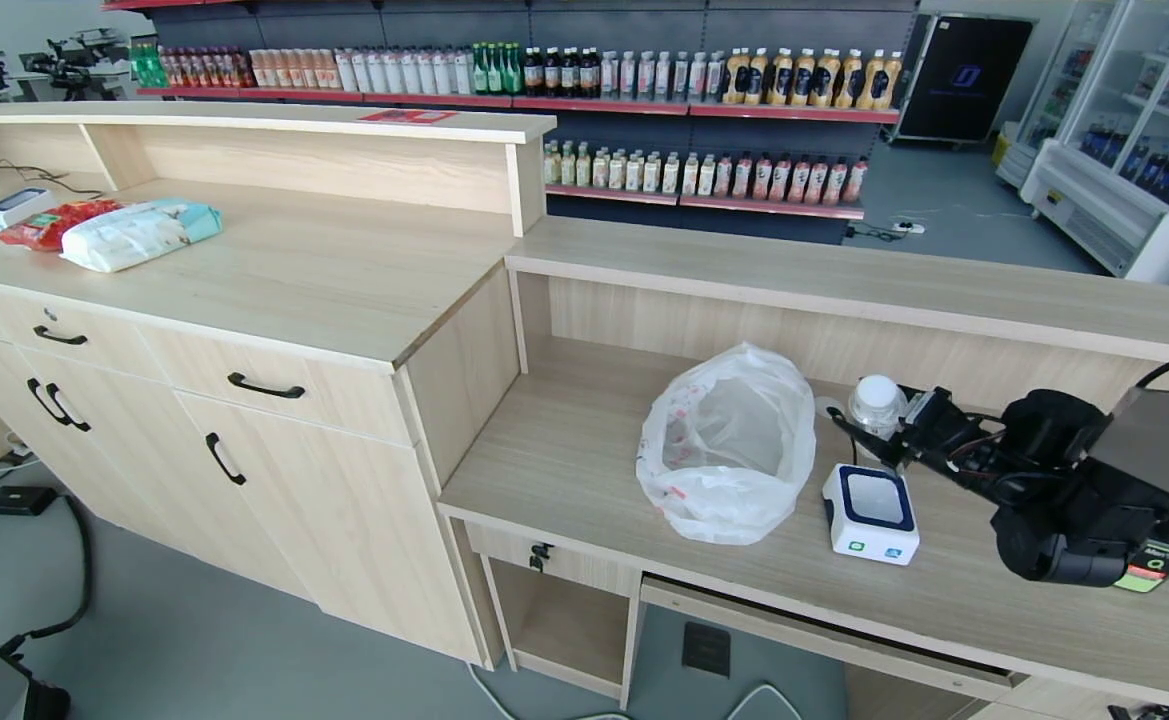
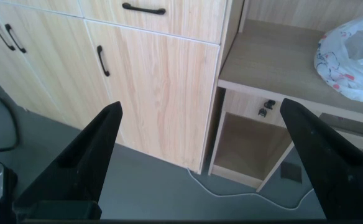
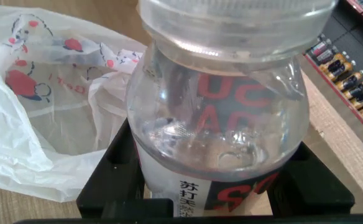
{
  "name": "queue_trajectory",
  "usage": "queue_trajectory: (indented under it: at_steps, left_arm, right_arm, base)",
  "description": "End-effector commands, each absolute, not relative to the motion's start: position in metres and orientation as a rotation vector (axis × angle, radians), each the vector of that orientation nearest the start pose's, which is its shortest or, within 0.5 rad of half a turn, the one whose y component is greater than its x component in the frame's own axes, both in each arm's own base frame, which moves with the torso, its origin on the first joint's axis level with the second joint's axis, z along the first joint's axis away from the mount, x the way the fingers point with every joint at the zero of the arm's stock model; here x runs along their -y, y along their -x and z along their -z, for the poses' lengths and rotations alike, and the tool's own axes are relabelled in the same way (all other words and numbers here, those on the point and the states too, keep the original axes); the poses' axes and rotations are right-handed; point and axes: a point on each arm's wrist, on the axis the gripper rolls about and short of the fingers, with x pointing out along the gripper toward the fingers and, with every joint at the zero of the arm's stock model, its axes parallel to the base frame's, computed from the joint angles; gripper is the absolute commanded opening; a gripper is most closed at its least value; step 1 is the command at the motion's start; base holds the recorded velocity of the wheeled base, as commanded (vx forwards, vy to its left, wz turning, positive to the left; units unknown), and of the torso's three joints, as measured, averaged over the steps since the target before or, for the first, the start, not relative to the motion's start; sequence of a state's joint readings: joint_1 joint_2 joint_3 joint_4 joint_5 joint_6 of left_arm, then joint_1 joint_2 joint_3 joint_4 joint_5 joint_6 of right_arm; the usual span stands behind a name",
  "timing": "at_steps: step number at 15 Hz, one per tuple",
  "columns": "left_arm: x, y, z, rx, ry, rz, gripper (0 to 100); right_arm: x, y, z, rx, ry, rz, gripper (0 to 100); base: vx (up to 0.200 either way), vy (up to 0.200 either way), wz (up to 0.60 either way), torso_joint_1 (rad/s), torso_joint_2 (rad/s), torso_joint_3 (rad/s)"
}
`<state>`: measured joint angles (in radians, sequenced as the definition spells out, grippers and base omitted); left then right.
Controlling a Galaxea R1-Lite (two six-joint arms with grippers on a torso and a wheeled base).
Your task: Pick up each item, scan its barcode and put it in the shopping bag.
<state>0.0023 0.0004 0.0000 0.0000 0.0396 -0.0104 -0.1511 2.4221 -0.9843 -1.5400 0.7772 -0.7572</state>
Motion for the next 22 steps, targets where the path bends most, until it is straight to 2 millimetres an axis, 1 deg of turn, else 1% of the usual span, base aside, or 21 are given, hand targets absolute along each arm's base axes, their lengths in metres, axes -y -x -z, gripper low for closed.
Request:
queue_trajectory:
  at_steps: [1,2,3,4,5,6,8,9,11,13,14,15,17,18,19,20,21,22]
  left_arm:
    - [-0.001,0.023,-0.075,0.0,0.011,-0.043,100]
    - [-0.001,0.023,-0.075,0.0,0.011,-0.043,100]
    - [-0.001,0.023,-0.075,0.0,0.011,-0.043,100]
    - [-0.001,0.023,-0.075,0.0,0.011,-0.043,100]
    - [-0.001,0.023,-0.075,0.0,0.011,-0.043,100]
    - [-0.001,0.023,-0.075,0.0,0.011,-0.043,100]
    - [-0.001,0.023,-0.075,0.0,0.011,-0.043,100]
    - [-0.001,0.023,-0.075,0.0,0.011,-0.043,100]
    - [-0.001,0.023,-0.075,0.0,0.011,-0.043,100]
    - [-0.001,0.023,-0.075,0.0,0.011,-0.043,100]
    - [-0.001,0.023,-0.075,0.0,0.011,-0.043,100]
    - [-0.001,0.023,-0.075,0.0,0.011,-0.043,100]
    - [-0.001,0.023,-0.075,0.0,0.011,-0.043,100]
    - [-0.001,0.023,-0.075,0.0,0.011,-0.043,100]
    - [-0.001,0.023,-0.075,0.0,0.011,-0.041,100]
    - [-0.001,0.023,-0.075,0.0,0.011,-0.043,100]
    - [-0.001,0.023,-0.075,0.0,0.011,-0.043,100]
    - [-0.001,0.023,-0.075,0.0,0.011,-0.043,100]
  right_arm:
    - [0.032,-0.352,-0.146,0.345,0.697,-0.57,0]
    - [0.035,-0.312,-0.169,0.276,0.632,-0.546,0]
    - [0.047,-0.278,-0.173,0.201,0.609,-0.474,0]
    - [0.053,-0.264,-0.174,0.175,0.604,-0.443,0]
    - [0.064,-0.251,-0.178,0.15,0.605,-0.394,0]
    - [0.073,-0.245,-0.183,0.145,0.616,-0.35,0]
    - [0.081,-0.242,-0.186,0.15,0.628,-0.311,0]
    - [0.082,-0.24,-0.189,0.151,0.624,-0.298,0]
    - [0.082,-0.241,-0.189,0.123,0.59,-0.214,0]
    - [0.069,-0.251,-0.193,0.105,0.458,-0.067,0]
    - [0.065,-0.258,-0.196,0.097,0.381,0.036,0]
    - [0.062,-0.266,-0.195,0.082,0.312,0.098,0]
    - [0.065,-0.28,-0.179,-0.019,0.207,0.095,0]
    - [0.065,-0.28,-0.179,-0.019,0.207,0.095,0]
    - [0.065,-0.302,-0.166,-0.045,0.092,0.079,0]
    - [0.063,-0.313,-0.159,-0.049,0.062,0.063,0]
    - [0.06,-0.332,-0.142,-0.05,0.055,0.04,0]
    - [0.058,-0.345,-0.132,-0.033,0.055,-0.003,0]
  base:
    - [0.0,0.0,0.0,0.0,0.0,0.0]
    - [0.0,0.0,0.0,0.0,0.0,0.0]
    - [0.0,0.0,0.0,0.0,0.0,0.0]
    - [0.0,0.0,0.0,0.0,0.0,0.0]
    - [0.0,0.0,0.0,0.0,0.0,0.0]
    - [0.0,0.0,0.0,0.0,0.0,0.0]
    - [0.0,0.0,0.0,0.0,0.0,0.0]
    - [0.0,0.0,0.0,0.0,0.0,0.0]
    - [0.0,0.0,0.6,-0.002,0.0,0.005]
    - [0.0,0.0,0.6,-0.002,0.0,0.005]
    - [0.0,0.0,0.6,0.002,0.01,0.007]
    - [0.0,0.0,0.6,0.012,0.01,0.002]
    - [0.0,0.0,0.0,0.0,0.0,0.0]
    - [0.0,0.0,0.0,0.0,0.0,0.0]
    - [0.0,0.0,0.0,0.0,0.0,0.0]
    - [0.0,0.0,0.0,0.0,0.0,0.0]
    - [0.0,0.0,0.0,0.0,0.0,0.0]
    - [0.0,0.0,0.0,0.0,0.0,0.0]
